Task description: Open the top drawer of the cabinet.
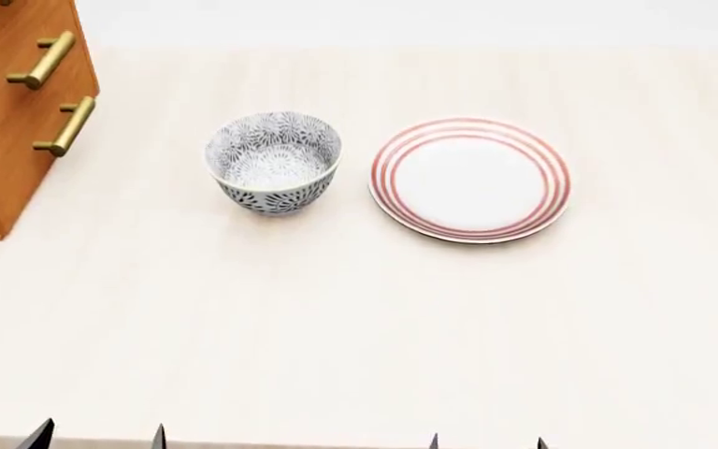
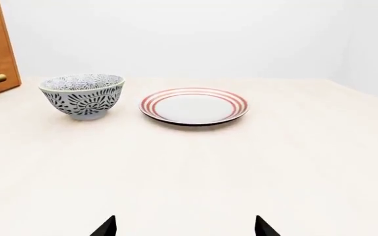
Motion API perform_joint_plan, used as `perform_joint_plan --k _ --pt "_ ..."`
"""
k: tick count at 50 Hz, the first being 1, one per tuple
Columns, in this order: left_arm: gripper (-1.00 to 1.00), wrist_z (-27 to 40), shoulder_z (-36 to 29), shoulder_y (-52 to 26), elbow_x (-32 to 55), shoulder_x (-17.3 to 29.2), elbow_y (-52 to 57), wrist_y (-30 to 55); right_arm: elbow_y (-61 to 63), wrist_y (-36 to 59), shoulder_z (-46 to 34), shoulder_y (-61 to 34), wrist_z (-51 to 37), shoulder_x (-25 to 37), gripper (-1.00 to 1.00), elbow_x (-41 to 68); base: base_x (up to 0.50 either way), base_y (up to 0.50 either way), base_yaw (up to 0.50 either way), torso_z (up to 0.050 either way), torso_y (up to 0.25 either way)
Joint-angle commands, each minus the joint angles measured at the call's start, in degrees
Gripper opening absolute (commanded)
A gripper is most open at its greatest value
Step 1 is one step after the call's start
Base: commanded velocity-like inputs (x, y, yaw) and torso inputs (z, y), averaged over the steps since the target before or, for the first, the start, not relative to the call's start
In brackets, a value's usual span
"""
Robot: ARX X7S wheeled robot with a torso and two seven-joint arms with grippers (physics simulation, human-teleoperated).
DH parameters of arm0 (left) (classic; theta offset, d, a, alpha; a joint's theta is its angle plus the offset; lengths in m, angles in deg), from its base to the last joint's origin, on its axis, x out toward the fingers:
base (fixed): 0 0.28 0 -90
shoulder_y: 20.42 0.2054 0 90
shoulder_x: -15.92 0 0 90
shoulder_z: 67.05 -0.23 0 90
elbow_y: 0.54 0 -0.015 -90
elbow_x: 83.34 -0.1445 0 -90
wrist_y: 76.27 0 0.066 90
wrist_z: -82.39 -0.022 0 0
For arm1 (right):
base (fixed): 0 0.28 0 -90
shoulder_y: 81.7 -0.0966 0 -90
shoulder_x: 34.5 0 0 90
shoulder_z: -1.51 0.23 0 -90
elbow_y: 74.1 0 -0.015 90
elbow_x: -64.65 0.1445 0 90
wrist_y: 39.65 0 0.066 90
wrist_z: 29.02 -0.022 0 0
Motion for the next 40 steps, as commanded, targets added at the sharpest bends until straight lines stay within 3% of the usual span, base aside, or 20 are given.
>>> perform_joint_plan --k 1,26,33,40 --pt "1.0 0.41 -0.61 -0.14 1.12 0.58 0.01 0.04 0.22 0.05 -0.82 -0.05 -0.9 0.61 1.0 0.44 0.0 0.0 0.0 0.05 -0.035" --pt "1.0 2.18 -2.09 -0.1 1.33 1.53 0.25 -0.4 0.03 0.19 -2.22 -0.39 -2.39 1.71 1.0 1.03 0.0 0.0 0.0 0.05 -0.033" --pt "1.0 2.27 -2.15 0.13 2.2 1.62 -0.11 -1.29 0.23 0.98 -2.5 -0.57 -2.66 1.93 1.0 1.58 0.04 0.0 0.0 0.002 -0.005" --pt "1.0 2.73 -2.45 0.08 2.37 1.84 -0.2 -1.1 0.04 0.86 -2.79 -0.78 -2.81 2.16 1.0 1.95 0.46 0.0 0.0 0.0 0.0"
